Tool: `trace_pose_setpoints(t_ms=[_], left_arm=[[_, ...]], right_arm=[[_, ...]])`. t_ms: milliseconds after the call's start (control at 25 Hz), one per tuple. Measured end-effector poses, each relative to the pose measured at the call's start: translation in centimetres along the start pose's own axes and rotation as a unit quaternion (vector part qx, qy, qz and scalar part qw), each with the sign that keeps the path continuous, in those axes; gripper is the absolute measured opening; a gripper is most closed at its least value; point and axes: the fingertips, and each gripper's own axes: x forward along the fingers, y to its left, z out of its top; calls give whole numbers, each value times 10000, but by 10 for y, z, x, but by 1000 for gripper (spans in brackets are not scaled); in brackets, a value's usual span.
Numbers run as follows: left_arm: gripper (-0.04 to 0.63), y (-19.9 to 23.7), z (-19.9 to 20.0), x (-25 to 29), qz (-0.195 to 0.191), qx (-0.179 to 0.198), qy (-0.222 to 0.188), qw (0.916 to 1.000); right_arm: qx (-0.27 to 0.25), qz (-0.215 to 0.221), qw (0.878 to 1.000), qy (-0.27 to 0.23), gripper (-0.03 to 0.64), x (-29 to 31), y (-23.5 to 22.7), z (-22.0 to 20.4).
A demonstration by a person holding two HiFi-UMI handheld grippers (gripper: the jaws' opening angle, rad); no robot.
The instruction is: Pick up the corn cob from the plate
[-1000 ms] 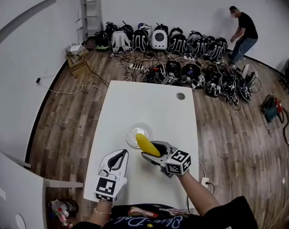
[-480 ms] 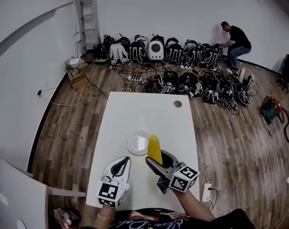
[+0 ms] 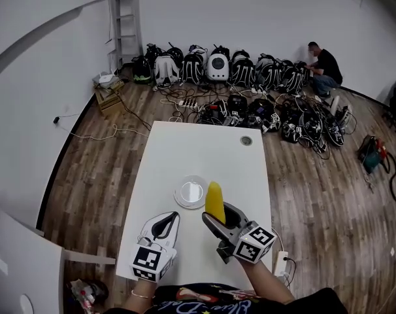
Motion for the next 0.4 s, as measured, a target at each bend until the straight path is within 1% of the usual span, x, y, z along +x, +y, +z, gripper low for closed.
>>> trace_pose_setpoints(t_ms=[120, 240, 400], left_arm=[[0, 0, -2, 1, 1, 11, 62, 10000], [0, 1, 0, 3, -8, -50, 59, 10000], [1, 1, 1, 2, -27, -163, 26, 9999]], right_arm=[[-61, 172, 9998, -83, 261, 2, 8, 6], [-35, 210, 9997, -91, 261, 6, 9, 12], [190, 310, 9992, -176, 261, 7, 11, 16]])
